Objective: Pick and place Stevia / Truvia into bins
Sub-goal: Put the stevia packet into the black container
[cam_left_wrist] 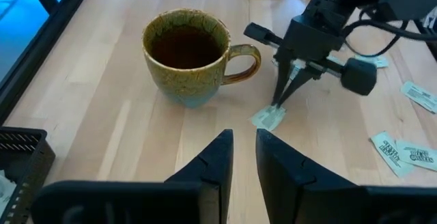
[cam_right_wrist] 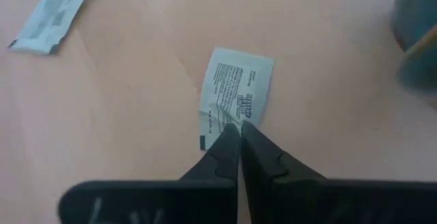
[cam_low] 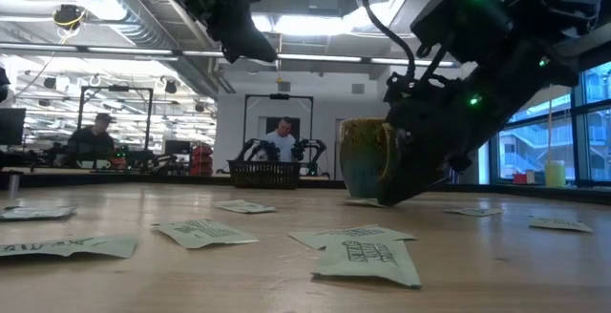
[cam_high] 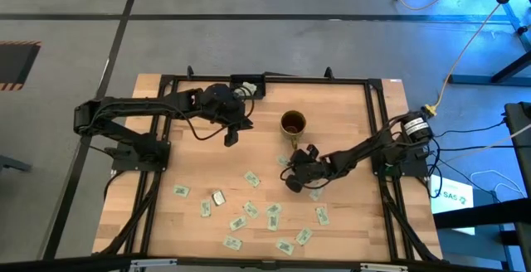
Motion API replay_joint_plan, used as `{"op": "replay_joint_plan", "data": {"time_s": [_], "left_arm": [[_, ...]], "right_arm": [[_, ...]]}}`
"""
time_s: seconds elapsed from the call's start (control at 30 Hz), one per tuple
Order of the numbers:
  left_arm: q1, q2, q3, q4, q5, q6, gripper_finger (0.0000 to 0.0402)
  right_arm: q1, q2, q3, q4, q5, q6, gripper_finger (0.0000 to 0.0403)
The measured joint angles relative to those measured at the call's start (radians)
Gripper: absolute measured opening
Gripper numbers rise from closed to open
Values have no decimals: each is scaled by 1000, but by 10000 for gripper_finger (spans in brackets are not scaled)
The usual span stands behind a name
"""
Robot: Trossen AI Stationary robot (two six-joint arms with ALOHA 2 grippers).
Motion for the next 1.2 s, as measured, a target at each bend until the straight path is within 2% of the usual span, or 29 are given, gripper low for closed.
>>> {"op": "replay_joint_plan", "data": {"time_s": [0.13, 0.43, 0.63, 0.8, 0.97, 1.2], "left_arm": [[0, 0, 0, -1, 0, 25, 58], [-34, 0, 0, 6, 0, 320, 62], [-113, 1, 0, 86, -17, 457, 88], [-172, 1, 0, 192, -121, 489, 114], [-196, 1, 1, 250, -121, 452, 129], [-209, 1, 1, 377, -121, 424, 126]], "right_arm": [[3, -84, -1, 18, -42, -1, 2], [-3, -301, 2, 71, -188, 5, 2], [-53, -452, 4, 193, -258, 56, 2], [-91, -511, 5, 343, -319, 84, 2], [-109, -515, 5, 450, -386, 152, 2], [-130, -515, 5, 454, -413, 241, 2]]}}
